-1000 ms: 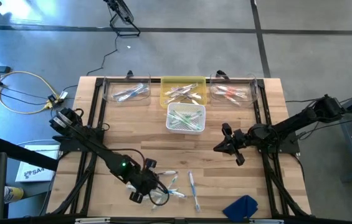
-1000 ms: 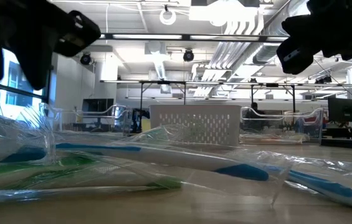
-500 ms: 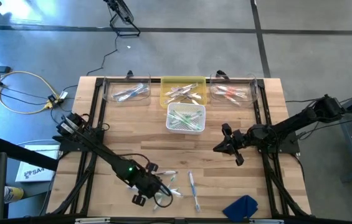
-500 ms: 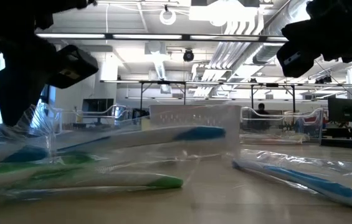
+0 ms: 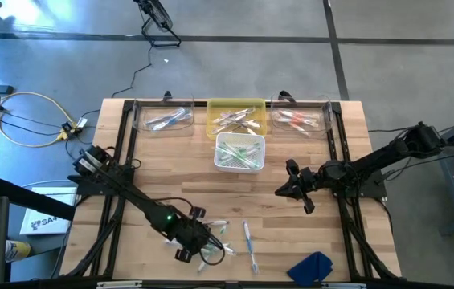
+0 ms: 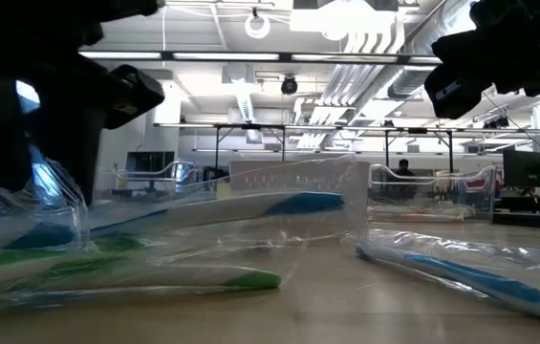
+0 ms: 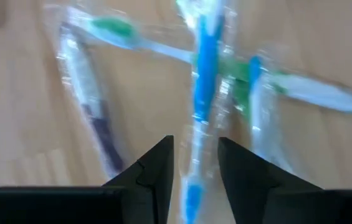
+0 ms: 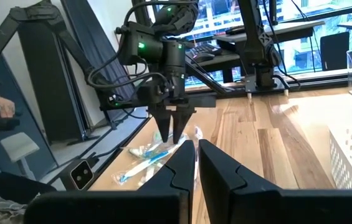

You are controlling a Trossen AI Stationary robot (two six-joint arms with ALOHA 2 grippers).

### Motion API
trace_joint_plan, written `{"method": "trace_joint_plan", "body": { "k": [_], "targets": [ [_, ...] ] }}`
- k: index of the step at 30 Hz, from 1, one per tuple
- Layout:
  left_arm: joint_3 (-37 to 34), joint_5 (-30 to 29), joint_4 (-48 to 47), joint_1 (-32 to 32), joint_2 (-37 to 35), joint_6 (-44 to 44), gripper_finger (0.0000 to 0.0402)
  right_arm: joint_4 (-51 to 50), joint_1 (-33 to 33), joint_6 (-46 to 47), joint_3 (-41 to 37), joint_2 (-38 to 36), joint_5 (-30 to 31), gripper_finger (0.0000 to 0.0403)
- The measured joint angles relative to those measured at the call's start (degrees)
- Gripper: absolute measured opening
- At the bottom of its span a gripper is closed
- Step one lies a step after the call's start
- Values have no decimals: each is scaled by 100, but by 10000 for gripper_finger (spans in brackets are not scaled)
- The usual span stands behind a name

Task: Pick & Place Toothbrushes
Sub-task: Put the blue toothbrush into the left transparent bin

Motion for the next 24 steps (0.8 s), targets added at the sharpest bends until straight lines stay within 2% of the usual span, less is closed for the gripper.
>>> {"method": "trace_joint_plan", "body": {
  "k": [3, 8, 12, 16, 20, 24],
  "targets": [
    [0, -30, 39, 134, 0, 2, 120, -11, 0, 0, 1, 0, 0, 15],
    [0, 278, 405, 363, 2, 168, 120, -51, 0, 0, 1, 0, 0, 15],
    [0, 356, 853, 385, 2, 459, 120, -202, 0, 0, 1, 0, 0, 15],
    [0, 368, 859, 366, 10, 329, 120, -226, 0, 0, 0, 0, 0, 15],
    [-2, 390, 895, 368, 142, 260, 120, -236, 0, 0, 1, 0, 0, 15],
    [-3, 713, 1164, 370, 464, 197, 120, -238, 0, 1, 1, 0, 0, 15]
  ]
}}
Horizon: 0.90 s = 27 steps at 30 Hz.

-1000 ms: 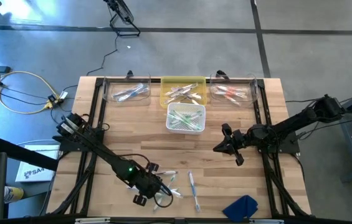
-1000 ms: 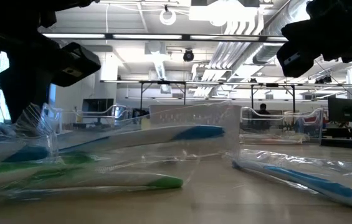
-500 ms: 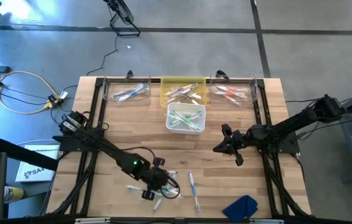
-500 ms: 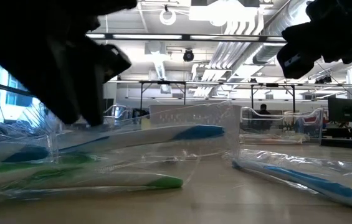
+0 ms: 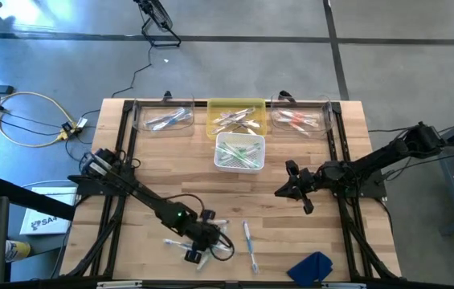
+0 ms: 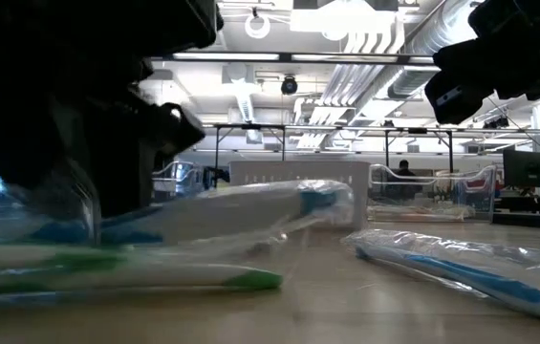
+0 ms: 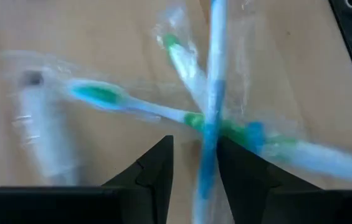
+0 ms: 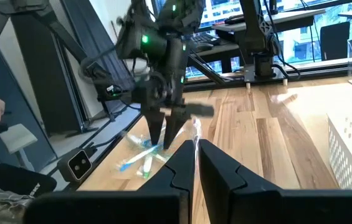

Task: Pick & Place Toothbrushes
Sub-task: Put the blue toothbrush into the left transparent bin

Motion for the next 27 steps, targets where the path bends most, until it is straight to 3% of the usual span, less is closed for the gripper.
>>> {"method": "trace_joint_plan", "body": {
  "k": [3, 15, 24, 27],
  "targets": [
    [-1, 174, 408, 0, 127, -2, 120, -8, 0, 1, 0, 0, 0, 15],
    [0, 106, 194, 0, 130, -44, 115, -9, 0, 16, 0, 0, 0, 15],
    [0, -80, 178, 2, 129, -41, 16, -9, 0, 7, 0, 0, 0, 15],
    [0, -327, 147, 2, 72, 110, 15, -9, 0, 4, 0, 0, -1, 15]
  ]
}}
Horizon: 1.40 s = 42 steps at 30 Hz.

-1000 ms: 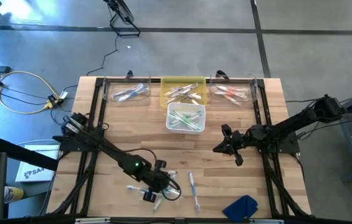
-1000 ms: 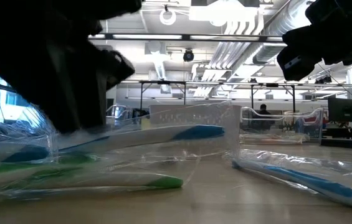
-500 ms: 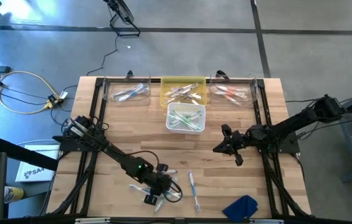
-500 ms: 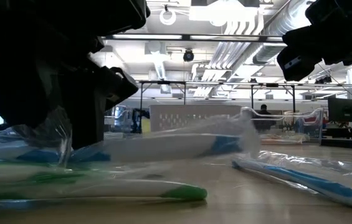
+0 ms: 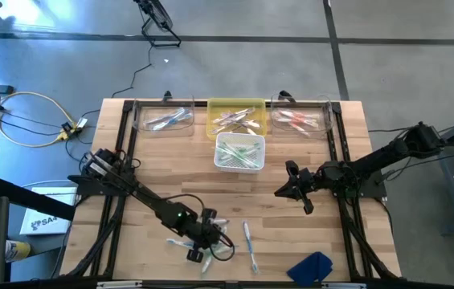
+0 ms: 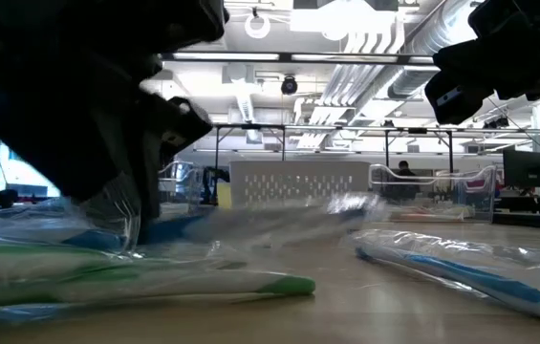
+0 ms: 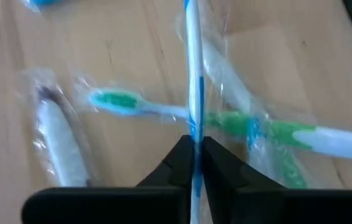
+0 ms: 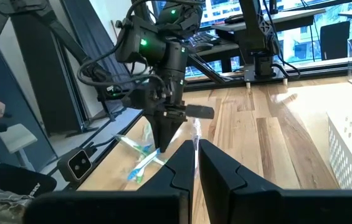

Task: Pick & Place Toothbrushes
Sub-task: Put the blue toothbrush into the left transparent bin

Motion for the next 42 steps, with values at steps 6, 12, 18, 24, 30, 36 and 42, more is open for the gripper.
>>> {"method": "trace_joint_plan", "body": {
  "k": [6, 12, 18, 24, 30, 36, 42],
  "targets": [
    [2, -139, -44, 48, -253, 222, 15, 0, 0, -1, 0, 0, -10, 15],
    [2, -399, -63, 211, -777, 605, 12, 2, 0, 11, 4, 0, -43, 15],
    [417, -588, -965, 495, -1259, 1191, 10, 2, 0, 14, 4, 0, -365, 15],
    [1229, -885, -3069, 1076, -1525, 1514, 10, 95, 0, -23, 7, 0, -418, 15],
    [1967, -931, -4740, 2045, -1658, 1940, 9, 99, 0, -206, 7, -2, -254, 15],
    [2264, -1071, -5479, 3232, -1770, 2760, 8, 39, 0, -204, 4, 0, -272, 15],
    [1971, -1114, -6084, 4639, -1940, 3013, 8, 6, 0, -31, 4, -2, -270, 15]
  ]
}}
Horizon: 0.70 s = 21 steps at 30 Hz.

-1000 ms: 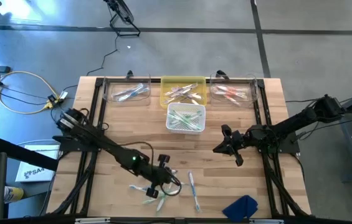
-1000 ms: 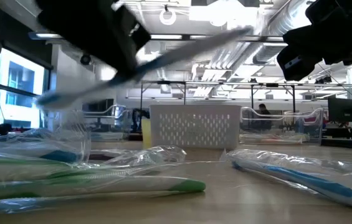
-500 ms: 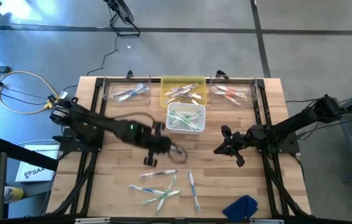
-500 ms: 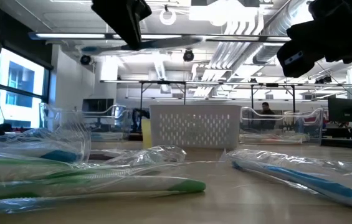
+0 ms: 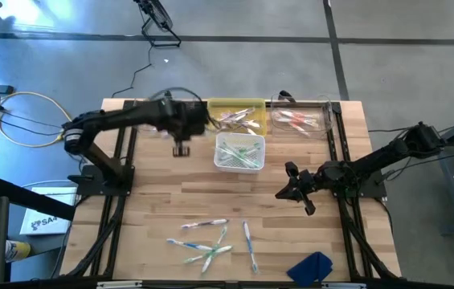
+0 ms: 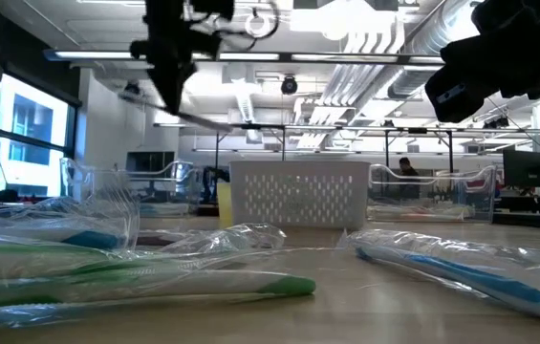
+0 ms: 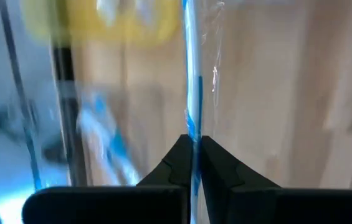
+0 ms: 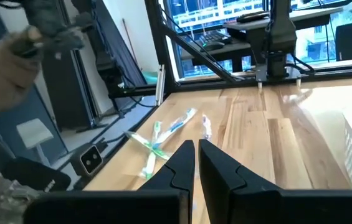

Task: Pick & Place Toothbrushes
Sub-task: Put the blue toothbrush into the left transparent bin

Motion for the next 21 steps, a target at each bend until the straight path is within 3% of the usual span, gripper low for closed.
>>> {"method": "trace_joint_plan", "body": {
  "k": [5, 9, 14, 17, 21],
  "targets": [
    [-588, -224, 76, 1075, -517, -45, 8, -5, 0, 45, 0, 0, -1, 15],
    [-1341, -384, 655, 1883, -1300, -296, 8, 41, 0, 42, 0, 2, 127, 15],
    [-2329, -376, 2137, 2657, -2122, -402, 8, 82, 0, 28, 0, 0, 706, 15],
    [-2710, -63, 2966, 2961, -2204, -88, 8, 83, 0, 28, 0, 0, 901, 15],
    [-2937, 251, 3130, 3381, -1853, 216, 8, 82, -2, 47, 0, 0, 899, 15]
  ]
}}
